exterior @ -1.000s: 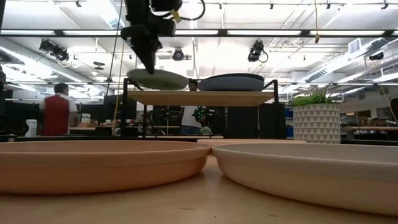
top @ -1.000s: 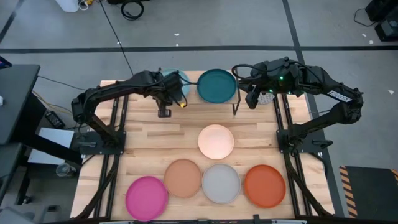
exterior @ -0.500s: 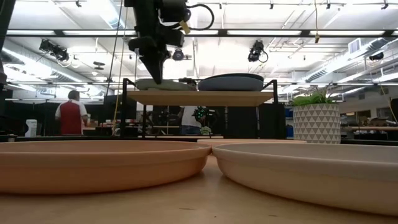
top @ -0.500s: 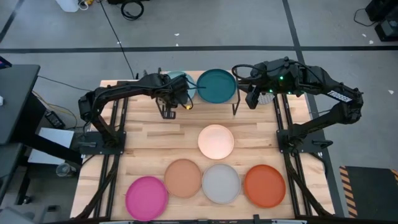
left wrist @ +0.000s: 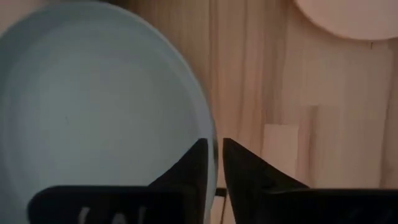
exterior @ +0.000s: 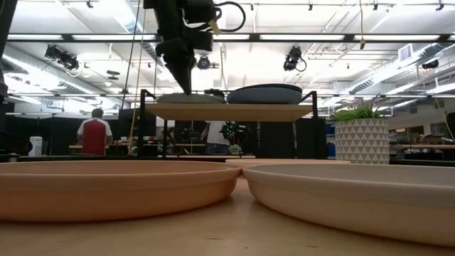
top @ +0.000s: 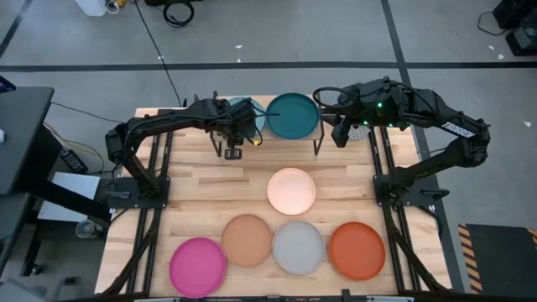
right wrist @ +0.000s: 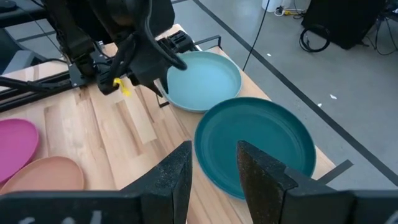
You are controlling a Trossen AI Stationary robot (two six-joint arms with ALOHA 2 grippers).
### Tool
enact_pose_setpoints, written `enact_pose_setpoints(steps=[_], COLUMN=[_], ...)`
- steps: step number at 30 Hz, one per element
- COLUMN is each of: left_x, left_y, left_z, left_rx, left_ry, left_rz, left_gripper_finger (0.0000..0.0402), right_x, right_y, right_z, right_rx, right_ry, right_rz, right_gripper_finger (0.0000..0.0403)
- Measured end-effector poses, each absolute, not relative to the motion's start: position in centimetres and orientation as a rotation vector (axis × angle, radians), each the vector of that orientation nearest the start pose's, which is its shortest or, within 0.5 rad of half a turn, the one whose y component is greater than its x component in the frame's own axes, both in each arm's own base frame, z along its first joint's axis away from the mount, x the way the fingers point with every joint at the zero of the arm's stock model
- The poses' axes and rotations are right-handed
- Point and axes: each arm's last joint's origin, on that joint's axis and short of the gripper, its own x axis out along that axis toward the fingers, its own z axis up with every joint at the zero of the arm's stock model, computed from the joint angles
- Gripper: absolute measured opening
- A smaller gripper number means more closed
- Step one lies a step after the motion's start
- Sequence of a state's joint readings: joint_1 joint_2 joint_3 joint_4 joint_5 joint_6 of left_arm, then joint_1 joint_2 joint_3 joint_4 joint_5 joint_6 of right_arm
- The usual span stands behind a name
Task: Place and stack plates onto a shelf
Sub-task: Put the light blue plate on the shelf, then stack the pink plate on top of the dark green plate on the shelf
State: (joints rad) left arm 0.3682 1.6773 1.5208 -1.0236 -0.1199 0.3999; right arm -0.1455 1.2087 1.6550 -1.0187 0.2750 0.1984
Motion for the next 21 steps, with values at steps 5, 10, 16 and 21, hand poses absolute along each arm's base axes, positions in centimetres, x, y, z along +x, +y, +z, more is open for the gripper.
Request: enact_pose_setpoints(steps=[5, 10, 16, 21], left_x=[30.0, 27.6, 26.6, 26.2], left_y=[11.8, 8.5, 0.4, -6.6], left_z=[31.6, 35.3, 36.0, 33.1], left_rx=[0.119, -0.088, -0.248, -0.356], left_ry=[1.178, 1.016, 0.907, 0.982], left_rz=[0.218, 0.102, -0.109, -0.209], left_gripper_finger=[0.0110, 0.0146, 0.0146, 0.0143], right_x=[19.9, 19.9, 19.9, 19.9], right_y=[-3.7, -3.7, -3.7, -3.7], right_z=[45.8, 45.8, 45.8, 45.8], right_rx=[0.137, 0.136, 0.127, 0.112], right_ry=[0.536, 0.537, 0.539, 0.543], right_rz=[-0.460, -0.460, -0.457, -0.453], right_gripper_finger=[0.0132, 0.0132, 0.0132, 0.0132])
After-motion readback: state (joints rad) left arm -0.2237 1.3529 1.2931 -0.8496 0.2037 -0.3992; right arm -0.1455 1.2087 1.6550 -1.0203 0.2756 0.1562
